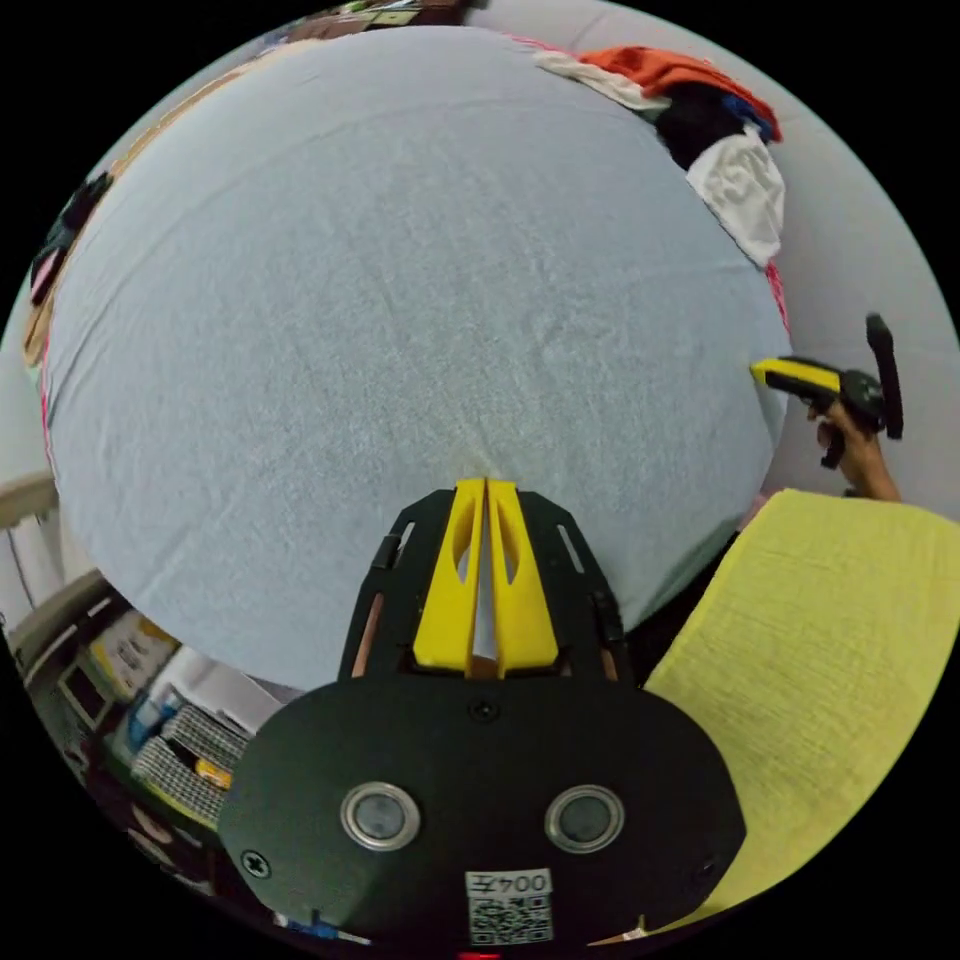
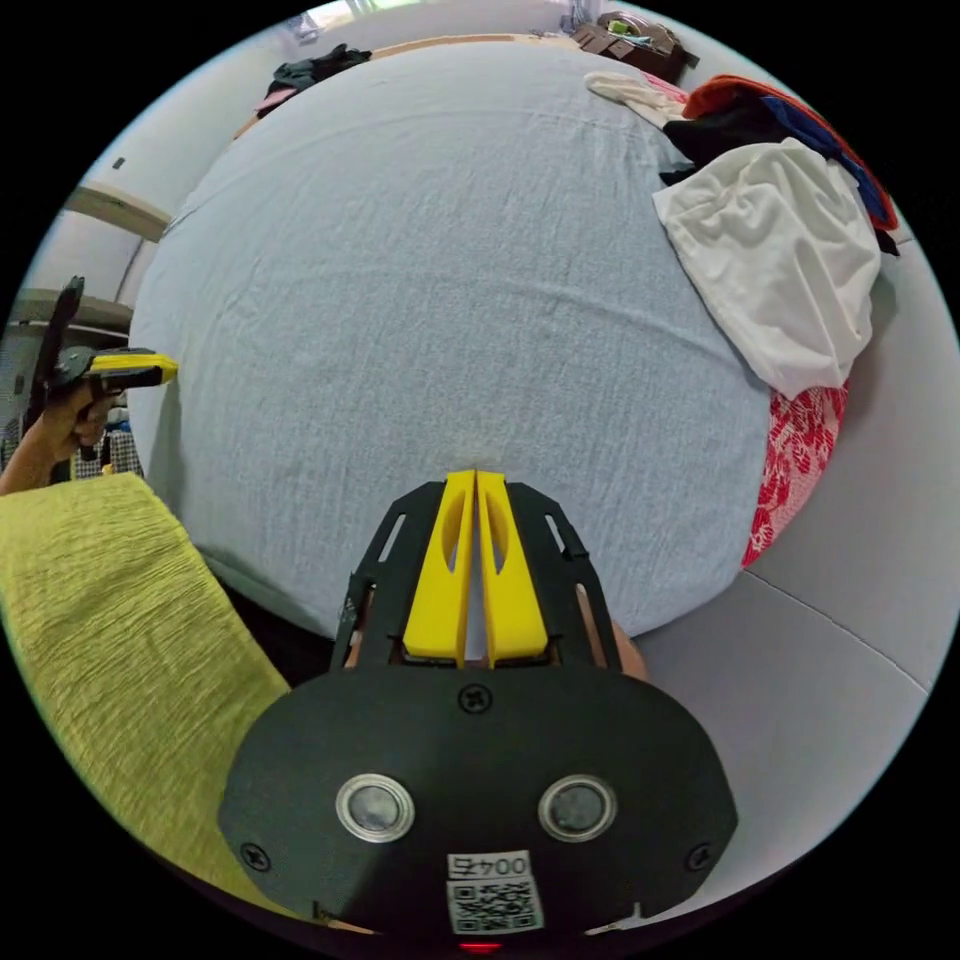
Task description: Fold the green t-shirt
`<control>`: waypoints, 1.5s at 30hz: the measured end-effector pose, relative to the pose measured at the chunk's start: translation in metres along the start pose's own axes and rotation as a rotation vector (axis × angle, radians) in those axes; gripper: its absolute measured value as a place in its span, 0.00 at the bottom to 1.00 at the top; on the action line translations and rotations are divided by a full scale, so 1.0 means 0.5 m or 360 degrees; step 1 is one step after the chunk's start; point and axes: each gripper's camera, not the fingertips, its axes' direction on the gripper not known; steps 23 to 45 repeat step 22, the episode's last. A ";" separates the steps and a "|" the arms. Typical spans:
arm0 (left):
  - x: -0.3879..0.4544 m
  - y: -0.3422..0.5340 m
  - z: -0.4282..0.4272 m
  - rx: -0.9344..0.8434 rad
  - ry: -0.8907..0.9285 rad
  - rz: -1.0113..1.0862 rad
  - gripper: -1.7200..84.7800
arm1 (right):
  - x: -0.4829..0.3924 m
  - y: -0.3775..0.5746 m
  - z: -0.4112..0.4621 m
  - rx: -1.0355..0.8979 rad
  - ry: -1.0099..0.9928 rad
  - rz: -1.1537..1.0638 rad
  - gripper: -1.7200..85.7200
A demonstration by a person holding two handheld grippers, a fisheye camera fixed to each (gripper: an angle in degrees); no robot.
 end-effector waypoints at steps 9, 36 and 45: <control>0.195 -0.284 0.047 0.0586 0.0095 0.0420 0.17 | 0.073 0.014 -0.008 0.0088 -0.0086 -0.0079 0.01; 0.568 -0.763 0.143 0.0806 -0.0370 0.0779 0.18 | 0.189 -0.005 0.011 -0.0043 -0.0346 0.0062 0.01; 0.568 -0.763 0.143 0.0806 -0.0370 0.0779 0.18 | 0.189 -0.005 0.011 -0.0043 -0.0346 0.0062 0.01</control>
